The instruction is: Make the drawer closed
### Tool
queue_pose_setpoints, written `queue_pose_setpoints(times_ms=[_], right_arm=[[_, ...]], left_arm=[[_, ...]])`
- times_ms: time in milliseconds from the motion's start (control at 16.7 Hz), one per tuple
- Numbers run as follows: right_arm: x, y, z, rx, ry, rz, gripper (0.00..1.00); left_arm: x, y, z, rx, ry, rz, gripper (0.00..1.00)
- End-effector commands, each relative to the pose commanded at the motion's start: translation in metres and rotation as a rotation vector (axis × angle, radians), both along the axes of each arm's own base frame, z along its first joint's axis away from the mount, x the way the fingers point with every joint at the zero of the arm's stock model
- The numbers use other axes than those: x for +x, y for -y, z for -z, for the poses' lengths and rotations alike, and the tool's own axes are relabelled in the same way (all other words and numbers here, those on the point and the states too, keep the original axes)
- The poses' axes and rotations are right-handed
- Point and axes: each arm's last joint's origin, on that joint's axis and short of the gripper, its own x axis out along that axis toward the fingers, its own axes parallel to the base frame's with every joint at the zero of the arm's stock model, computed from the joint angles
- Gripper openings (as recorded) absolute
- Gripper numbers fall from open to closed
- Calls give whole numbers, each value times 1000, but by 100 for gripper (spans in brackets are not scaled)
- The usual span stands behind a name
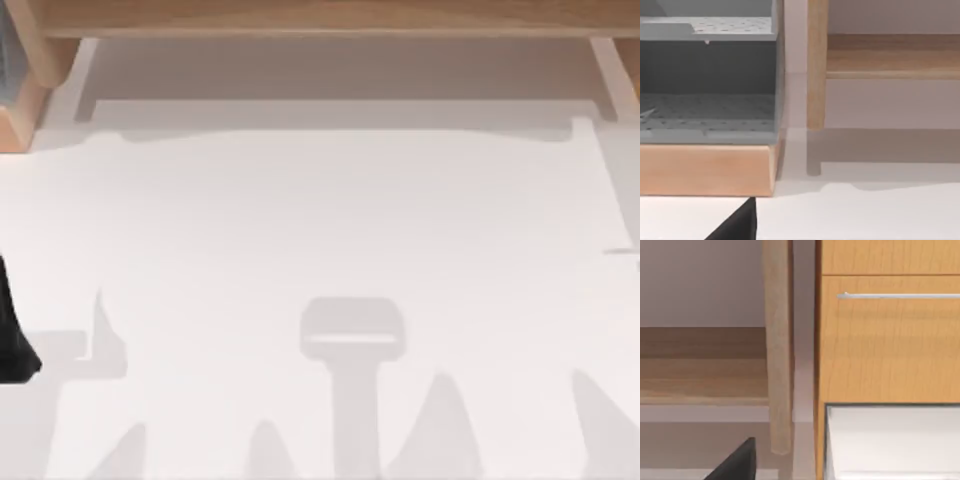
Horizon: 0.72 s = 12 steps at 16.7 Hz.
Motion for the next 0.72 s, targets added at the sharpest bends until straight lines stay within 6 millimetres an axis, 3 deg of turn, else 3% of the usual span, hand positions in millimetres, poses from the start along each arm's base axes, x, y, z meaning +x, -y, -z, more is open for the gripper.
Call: queue_pose_setpoints(times_ms=[420,720], right_arm=[[2,4,-1,-14,3,-2,100],[24,27,6,-240,17,4,100]], left_arm=[[0,0,0,0,0,0,100],[0,0,0,0,0,0,100]])
